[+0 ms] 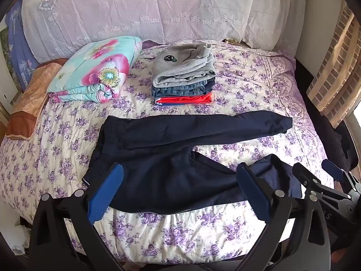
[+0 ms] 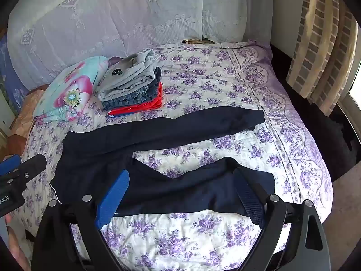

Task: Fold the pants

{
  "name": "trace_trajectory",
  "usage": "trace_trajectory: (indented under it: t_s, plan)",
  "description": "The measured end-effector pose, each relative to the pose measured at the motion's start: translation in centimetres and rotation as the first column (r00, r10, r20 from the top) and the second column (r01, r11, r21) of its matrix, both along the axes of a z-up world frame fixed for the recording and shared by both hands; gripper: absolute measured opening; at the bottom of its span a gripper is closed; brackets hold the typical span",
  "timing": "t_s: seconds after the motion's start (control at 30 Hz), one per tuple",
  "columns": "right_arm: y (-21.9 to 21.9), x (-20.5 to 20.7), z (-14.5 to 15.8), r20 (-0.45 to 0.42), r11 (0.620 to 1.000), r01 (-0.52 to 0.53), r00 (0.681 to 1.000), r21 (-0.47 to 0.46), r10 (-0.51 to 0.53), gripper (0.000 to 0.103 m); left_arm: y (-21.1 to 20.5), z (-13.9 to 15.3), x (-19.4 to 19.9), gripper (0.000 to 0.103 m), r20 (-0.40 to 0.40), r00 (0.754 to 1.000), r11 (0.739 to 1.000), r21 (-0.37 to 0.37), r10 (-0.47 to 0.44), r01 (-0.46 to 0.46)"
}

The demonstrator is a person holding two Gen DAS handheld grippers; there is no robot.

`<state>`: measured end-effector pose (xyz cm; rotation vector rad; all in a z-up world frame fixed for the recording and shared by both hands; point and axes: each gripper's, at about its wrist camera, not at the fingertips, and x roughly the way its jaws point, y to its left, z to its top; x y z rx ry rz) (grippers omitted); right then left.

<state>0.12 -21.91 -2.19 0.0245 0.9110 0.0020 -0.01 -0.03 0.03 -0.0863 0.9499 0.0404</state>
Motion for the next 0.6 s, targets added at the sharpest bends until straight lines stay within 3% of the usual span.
trace_trajectory:
  t_s: [0.6]
  plan:
    - [-0.11, 0.48, -0.58, -0.011, 1.0, -0.003, 1.0, 0.01, 0.003, 0.093, -0.68, -0.49, 0.33, 0.098, -0.003, 1.0, 1.0, 0.014, -0.016, 0.016]
